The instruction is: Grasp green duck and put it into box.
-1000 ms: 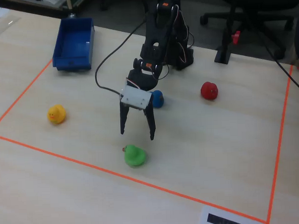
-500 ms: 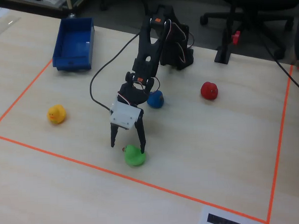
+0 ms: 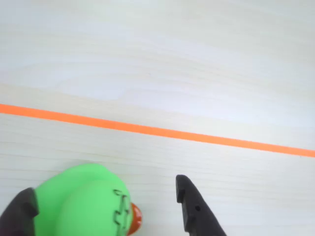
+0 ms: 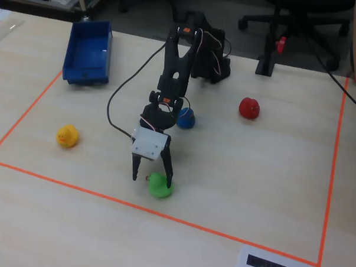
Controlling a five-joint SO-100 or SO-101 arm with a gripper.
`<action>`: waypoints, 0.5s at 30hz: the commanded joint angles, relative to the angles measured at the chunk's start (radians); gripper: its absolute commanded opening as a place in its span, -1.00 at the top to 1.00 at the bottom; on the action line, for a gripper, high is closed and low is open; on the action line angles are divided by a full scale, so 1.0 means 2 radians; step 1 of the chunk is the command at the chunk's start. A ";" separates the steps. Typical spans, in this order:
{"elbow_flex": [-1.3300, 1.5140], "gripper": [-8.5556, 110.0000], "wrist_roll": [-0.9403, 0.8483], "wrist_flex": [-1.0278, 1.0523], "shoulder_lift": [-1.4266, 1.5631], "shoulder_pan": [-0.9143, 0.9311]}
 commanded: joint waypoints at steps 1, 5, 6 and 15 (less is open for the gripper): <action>0.001 0.27 0.001 -0.019 0.011 -0.008; 0.018 0.35 -0.002 -0.019 0.015 -0.008; 0.024 0.36 -0.002 -0.019 0.017 -0.009; 0.058 0.61 -0.016 -0.016 0.023 -0.012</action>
